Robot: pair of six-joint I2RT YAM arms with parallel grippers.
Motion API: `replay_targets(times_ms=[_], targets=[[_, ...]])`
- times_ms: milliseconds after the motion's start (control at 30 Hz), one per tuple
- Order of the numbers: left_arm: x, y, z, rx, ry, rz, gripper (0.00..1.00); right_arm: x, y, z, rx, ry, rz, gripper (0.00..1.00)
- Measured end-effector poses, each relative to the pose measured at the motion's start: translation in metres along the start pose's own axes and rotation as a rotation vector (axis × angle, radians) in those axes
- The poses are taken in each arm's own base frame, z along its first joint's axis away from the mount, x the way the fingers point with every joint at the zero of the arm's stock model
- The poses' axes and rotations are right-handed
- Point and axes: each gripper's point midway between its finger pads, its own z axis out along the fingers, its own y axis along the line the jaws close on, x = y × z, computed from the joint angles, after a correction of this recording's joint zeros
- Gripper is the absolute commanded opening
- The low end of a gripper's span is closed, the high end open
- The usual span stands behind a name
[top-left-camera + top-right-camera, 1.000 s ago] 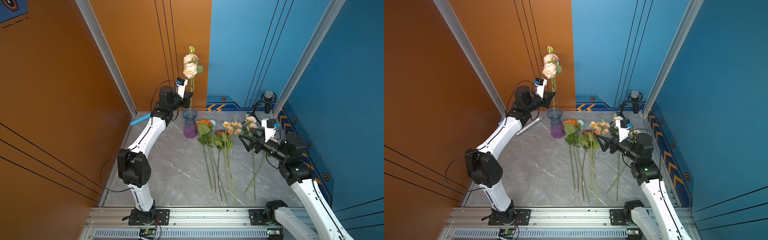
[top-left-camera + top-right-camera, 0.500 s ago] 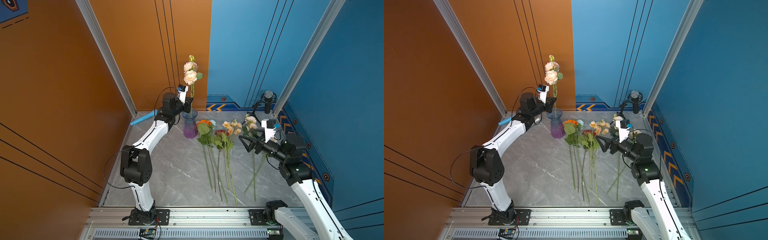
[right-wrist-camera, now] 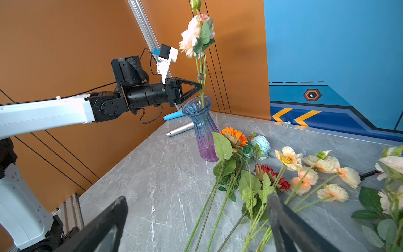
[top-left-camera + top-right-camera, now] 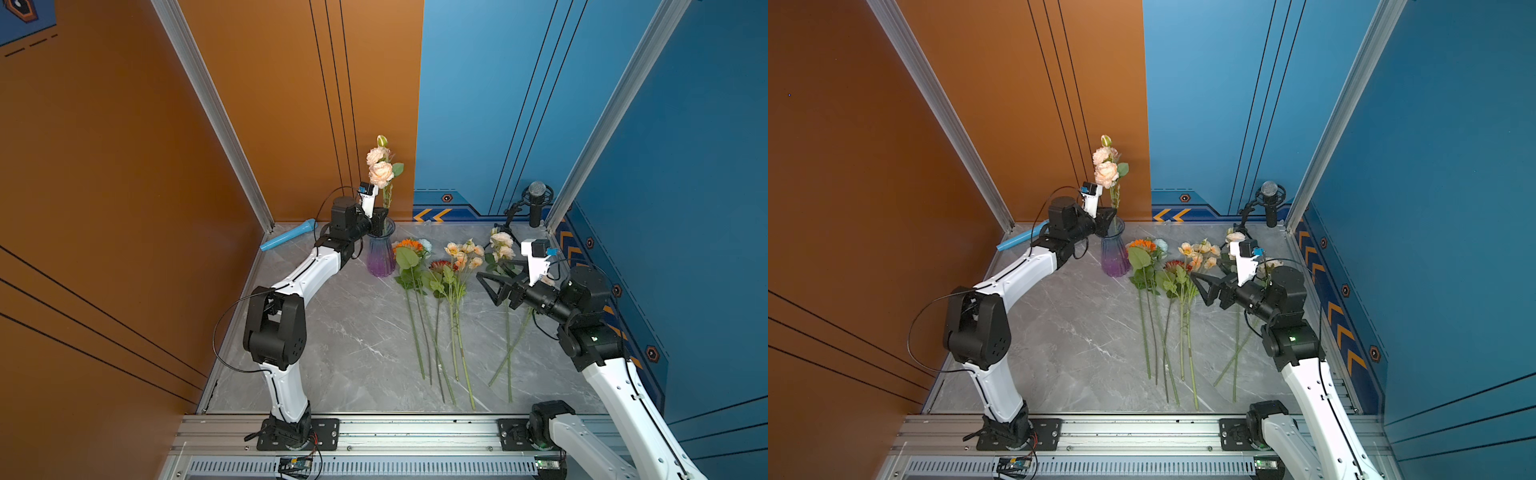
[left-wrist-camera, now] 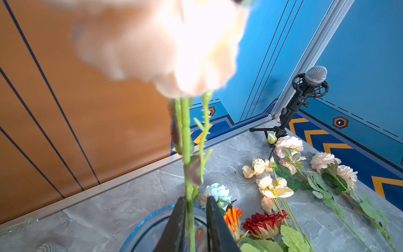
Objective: Place the pink flowers into the vase
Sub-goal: Place the flower in the vase.
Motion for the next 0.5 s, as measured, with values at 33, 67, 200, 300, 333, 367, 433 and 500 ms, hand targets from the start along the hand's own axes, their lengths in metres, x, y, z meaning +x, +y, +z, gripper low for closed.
replay_targets(times_ms=[33, 67, 200, 300, 333, 367, 433, 500], targets=[[0.0, 0.0, 0.0, -0.002, -0.001, -0.003, 0.32, 0.0, 0.0, 0.0, 0.0, 0.001, 0.001, 1.0], [0.0, 0.001, 0.0, -0.004, -0.001, -0.004, 0.34, 0.0, 0.0, 0.0, 0.0, 0.001, 0.001, 1.0], [-0.001, 0.003, 0.0, -0.017, -0.006, -0.007, 0.42, 0.0, 0.0, 0.0, 0.0, 0.0, 0.0, 1.0], [0.001, 0.006, 0.0, -0.034, -0.005, -0.006, 0.44, 0.0, 0.0, 0.0, 0.0, 0.001, 0.0, 1.0], [0.004, 0.007, 0.0, -0.04, -0.001, -0.008, 0.45, 0.0, 0.0, 0.0, 0.0, 0.001, 0.001, 1.0], [0.008, 0.009, 0.0, -0.048, 0.004, -0.009, 0.46, 0.0, 0.0, 0.0, 0.0, 0.001, 0.001, 1.0], [0.019, 0.01, -0.003, -0.063, 0.025, -0.015, 0.48, 0.0, 0.0, 0.0, 0.002, 0.002, 0.001, 1.0], [0.027, 0.007, -0.008, -0.071, 0.043, -0.017, 0.5, 0.001, -0.003, 0.0, 0.02, 0.002, 0.005, 1.0]])
